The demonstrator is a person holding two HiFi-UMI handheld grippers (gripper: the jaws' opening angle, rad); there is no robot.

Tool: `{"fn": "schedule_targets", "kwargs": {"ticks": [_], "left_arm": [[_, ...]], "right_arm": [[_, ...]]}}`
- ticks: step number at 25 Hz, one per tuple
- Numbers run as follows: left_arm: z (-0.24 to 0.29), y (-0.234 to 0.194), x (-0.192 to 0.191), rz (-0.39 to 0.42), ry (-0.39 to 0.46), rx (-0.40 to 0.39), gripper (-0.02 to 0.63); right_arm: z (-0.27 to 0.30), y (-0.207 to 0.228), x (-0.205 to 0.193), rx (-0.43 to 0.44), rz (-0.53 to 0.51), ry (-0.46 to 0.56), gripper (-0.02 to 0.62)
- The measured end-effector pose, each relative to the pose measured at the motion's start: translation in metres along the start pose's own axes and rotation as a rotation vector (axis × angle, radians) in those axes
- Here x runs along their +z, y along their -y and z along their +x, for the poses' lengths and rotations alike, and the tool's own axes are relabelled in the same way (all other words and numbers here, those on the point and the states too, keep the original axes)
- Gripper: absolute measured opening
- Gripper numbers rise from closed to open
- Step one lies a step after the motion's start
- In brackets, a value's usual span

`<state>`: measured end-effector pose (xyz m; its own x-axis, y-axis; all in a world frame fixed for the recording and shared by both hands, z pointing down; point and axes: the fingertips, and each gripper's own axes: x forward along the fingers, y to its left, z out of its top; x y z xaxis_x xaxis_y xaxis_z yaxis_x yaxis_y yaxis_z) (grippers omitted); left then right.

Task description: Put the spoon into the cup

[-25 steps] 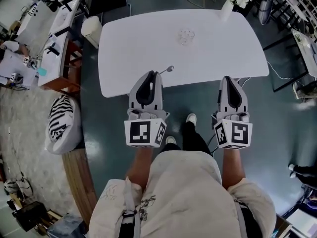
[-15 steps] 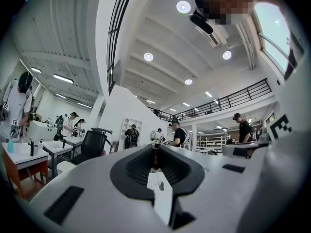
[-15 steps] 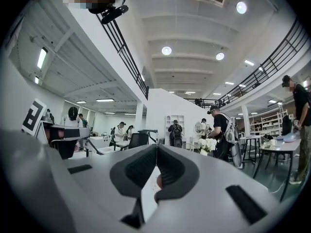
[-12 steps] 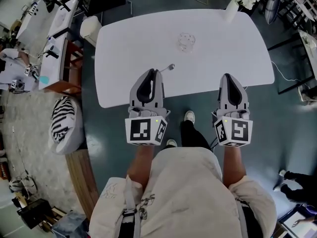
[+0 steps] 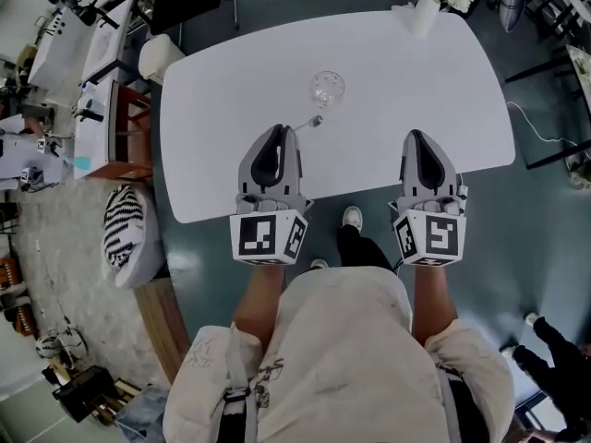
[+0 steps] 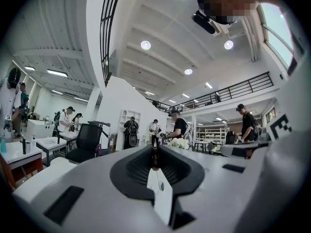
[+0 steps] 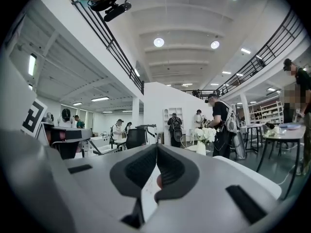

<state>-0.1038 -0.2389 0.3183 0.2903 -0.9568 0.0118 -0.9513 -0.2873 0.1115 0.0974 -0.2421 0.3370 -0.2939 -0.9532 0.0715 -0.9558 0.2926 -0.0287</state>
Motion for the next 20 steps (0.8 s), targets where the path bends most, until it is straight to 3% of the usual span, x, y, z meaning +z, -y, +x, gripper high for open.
{"fn": "schedule_targets", "kwargs": {"ticks": [5, 12, 20], "left_arm": [[0.046, 0.018, -0.012, -0.030, -0.023, 0.003, 0.037], [0.103, 0.010, -0.044, -0.065, -0.079, 0.059, 0.037], [0.135, -0.007, -0.077, -0.108, -0.127, 0.098, 0.037]], "right_arm": [[0.024, 0.046, -0.003, -0.003, 0.013, -0.019, -0.011], [0.069, 0.087, -0.021, 0.029, 0.039, -0.050, -0.011], [0.108, 0.086, -0.047, 0.079, 0.027, -0.106, -0.011]]}}
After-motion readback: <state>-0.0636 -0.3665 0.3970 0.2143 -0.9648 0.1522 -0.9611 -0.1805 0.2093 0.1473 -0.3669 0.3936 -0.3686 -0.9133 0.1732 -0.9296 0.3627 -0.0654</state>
